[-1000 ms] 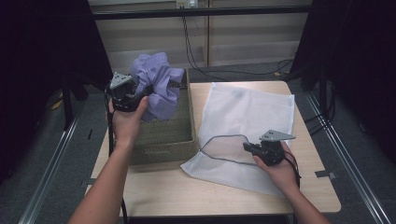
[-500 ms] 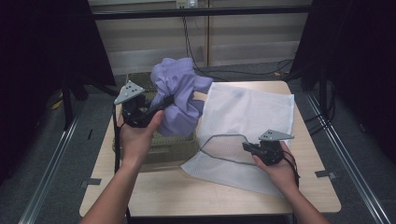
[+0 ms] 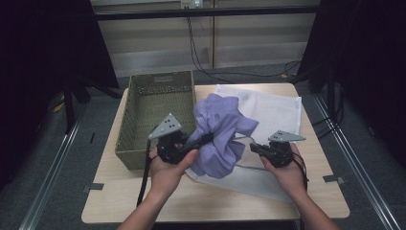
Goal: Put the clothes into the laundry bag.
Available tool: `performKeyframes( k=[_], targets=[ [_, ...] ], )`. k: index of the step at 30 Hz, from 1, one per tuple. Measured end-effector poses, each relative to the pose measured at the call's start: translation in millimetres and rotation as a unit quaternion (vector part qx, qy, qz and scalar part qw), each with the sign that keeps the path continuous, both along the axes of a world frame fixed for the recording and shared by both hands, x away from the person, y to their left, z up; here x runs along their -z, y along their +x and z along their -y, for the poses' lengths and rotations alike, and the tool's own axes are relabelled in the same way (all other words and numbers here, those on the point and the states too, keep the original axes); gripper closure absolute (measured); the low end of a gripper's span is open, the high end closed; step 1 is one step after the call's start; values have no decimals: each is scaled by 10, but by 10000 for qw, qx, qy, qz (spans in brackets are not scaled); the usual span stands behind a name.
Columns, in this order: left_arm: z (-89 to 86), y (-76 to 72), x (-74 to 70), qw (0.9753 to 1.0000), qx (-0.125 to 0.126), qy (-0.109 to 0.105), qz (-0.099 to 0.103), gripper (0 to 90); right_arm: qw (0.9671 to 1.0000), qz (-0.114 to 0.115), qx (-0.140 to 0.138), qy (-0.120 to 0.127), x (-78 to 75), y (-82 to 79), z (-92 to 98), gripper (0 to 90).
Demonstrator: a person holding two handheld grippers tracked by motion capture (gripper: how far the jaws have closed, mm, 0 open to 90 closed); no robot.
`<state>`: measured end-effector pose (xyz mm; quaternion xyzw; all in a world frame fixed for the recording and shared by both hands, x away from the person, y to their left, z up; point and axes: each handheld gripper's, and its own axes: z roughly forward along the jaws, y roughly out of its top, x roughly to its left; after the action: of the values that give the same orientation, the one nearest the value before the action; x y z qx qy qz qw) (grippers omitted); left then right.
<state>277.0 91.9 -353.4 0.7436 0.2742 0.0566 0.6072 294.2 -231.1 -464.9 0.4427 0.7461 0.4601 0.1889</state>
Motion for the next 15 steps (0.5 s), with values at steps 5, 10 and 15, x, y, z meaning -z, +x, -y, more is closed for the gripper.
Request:
performKeyframes(
  k=[5,10,15],
  targets=[
    [162,-83,278,9979,411,-135,-490,820,9997,18,36,227,-91,-1,21,888],
    [315,-144,539,9957,657,151,-641,820,9994,56,28,345,-149,-4,16,888],
    [438,-165,798,9924,809,525,-762,819,9989,53,18,458,-189,5,16,889]
  ],
)
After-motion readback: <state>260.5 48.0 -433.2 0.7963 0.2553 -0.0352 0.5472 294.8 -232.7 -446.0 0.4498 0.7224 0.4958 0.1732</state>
